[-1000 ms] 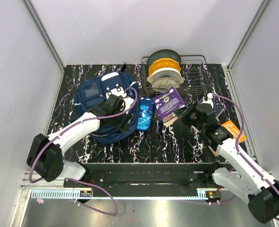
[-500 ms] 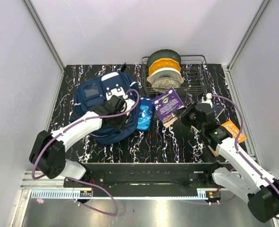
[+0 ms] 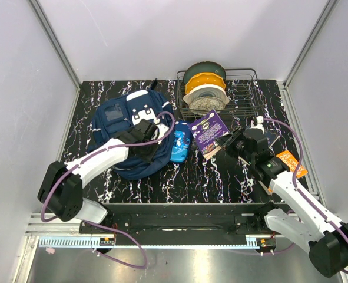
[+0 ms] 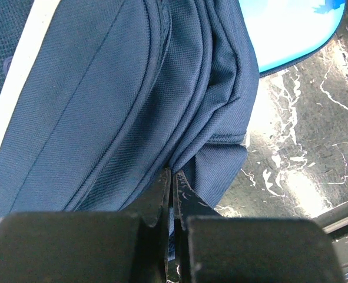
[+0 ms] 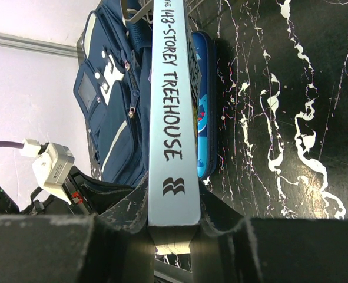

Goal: Pack the student bag
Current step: Place the book in the student bag.

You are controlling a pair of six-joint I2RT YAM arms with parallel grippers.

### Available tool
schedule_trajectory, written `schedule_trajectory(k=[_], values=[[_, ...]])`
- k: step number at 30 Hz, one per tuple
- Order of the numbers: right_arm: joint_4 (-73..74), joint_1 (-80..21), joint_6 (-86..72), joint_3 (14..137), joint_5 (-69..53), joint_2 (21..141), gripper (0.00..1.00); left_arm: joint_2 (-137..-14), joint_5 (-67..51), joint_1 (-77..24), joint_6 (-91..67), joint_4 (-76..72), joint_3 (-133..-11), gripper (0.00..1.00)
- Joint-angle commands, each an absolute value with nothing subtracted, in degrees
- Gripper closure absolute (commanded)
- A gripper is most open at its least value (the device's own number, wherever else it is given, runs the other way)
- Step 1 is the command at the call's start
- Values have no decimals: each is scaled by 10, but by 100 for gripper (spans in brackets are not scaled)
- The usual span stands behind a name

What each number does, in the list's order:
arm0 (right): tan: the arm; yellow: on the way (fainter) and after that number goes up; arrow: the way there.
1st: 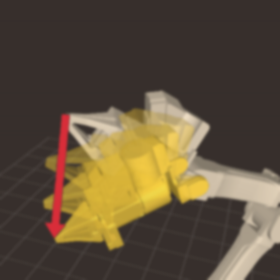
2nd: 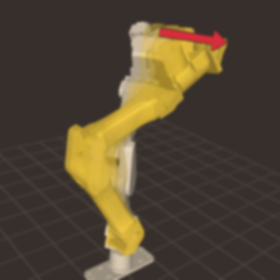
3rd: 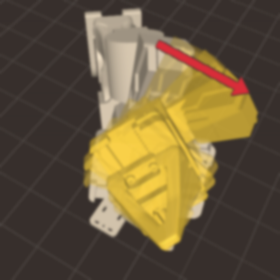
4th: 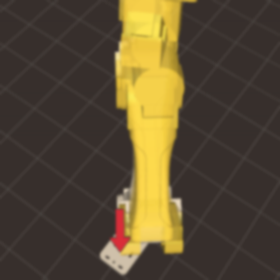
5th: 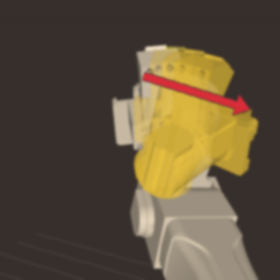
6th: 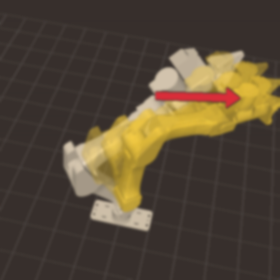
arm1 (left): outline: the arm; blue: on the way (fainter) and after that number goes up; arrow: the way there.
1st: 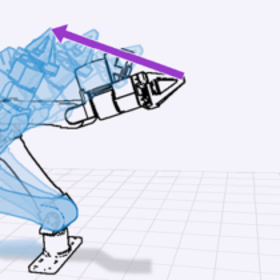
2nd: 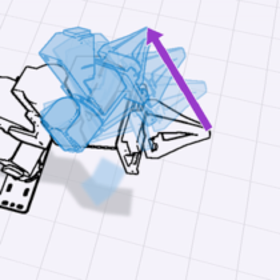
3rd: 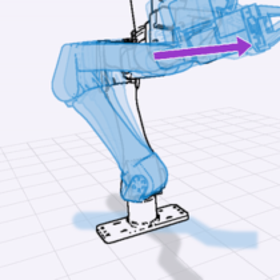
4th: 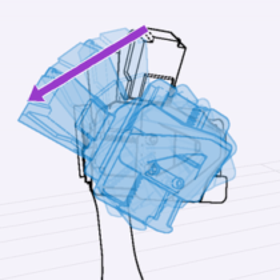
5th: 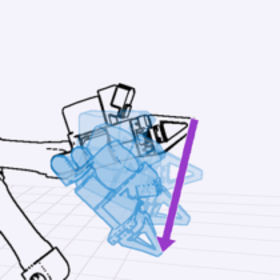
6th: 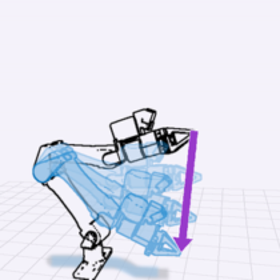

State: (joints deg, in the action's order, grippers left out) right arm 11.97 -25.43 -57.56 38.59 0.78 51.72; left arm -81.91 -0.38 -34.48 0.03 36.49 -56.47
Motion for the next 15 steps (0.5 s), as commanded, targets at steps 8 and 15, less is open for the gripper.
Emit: schedule_trajectory(k=[8,15], values=[[45,-250,-572,394,-60,521,100,-685,85,-344,-41,325,-610,100],[-14,-251,-593,364,-166,509,100,-667,139,-338,-65,326,-672,100]])
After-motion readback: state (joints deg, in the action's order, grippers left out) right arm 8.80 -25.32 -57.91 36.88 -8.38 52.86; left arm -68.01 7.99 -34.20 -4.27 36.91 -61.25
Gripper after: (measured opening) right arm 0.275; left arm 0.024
